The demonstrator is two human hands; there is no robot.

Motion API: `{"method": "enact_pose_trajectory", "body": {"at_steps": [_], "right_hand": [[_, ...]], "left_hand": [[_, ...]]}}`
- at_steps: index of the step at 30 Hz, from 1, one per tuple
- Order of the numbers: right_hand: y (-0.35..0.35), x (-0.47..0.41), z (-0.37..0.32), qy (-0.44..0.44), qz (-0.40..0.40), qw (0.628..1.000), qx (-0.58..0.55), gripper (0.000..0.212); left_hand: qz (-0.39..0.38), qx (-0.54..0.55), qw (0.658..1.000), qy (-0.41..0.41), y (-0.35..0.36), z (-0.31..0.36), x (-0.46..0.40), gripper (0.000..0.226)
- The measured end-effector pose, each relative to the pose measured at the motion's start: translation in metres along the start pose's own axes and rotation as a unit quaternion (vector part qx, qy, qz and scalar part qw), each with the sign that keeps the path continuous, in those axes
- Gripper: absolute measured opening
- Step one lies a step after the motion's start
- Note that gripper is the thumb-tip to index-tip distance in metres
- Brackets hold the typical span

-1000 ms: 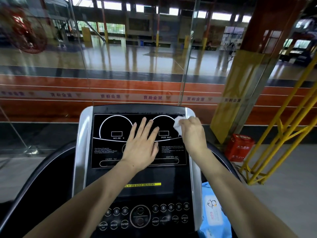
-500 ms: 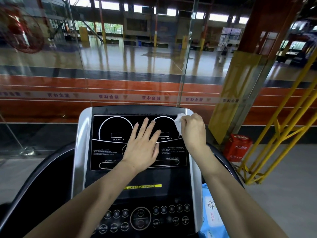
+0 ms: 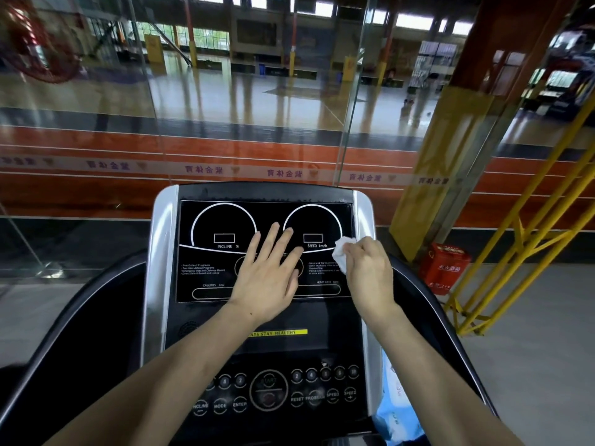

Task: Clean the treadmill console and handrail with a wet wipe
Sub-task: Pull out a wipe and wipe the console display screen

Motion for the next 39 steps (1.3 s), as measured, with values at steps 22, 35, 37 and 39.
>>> {"method": "enact_pose_trajectory", "body": {"at_steps": [22,35,37,39], "right_hand": [[-0.006,-0.03,0.014,-0.132,0.016,0.988,-0.075,0.029],[0.002,0.009,0.004,-0.198,-0.019,0.975,-0.095,0.034],[-0.002,-0.029,0.007,-0.161,0.015,0.983,-0.091,0.027],[0.0,-0.039,0.005,-0.142,0.03,0.986,-0.082,0.028]], "left_hand": [[0.005,0.009,1.0,0.019,0.005,0.01,0.032,0.052],[-0.004,0.018,1.0,-0.006,0.006,0.017,0.046,0.052],[-0.008,0.018,1.0,-0.012,0.006,0.018,0.047,0.052],[-0.013,0.016,1.0,-0.018,0.006,0.018,0.05,0.053]]}}
Point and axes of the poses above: each hand's wrist, its own x-axis away from the middle knuckle, its own y-axis out of the palm, z = x × y, the point moved 3 cm from there along -x, towards the middle knuckle, and after that the axes turned 12 degrees about -y, right-handed, at the moved point
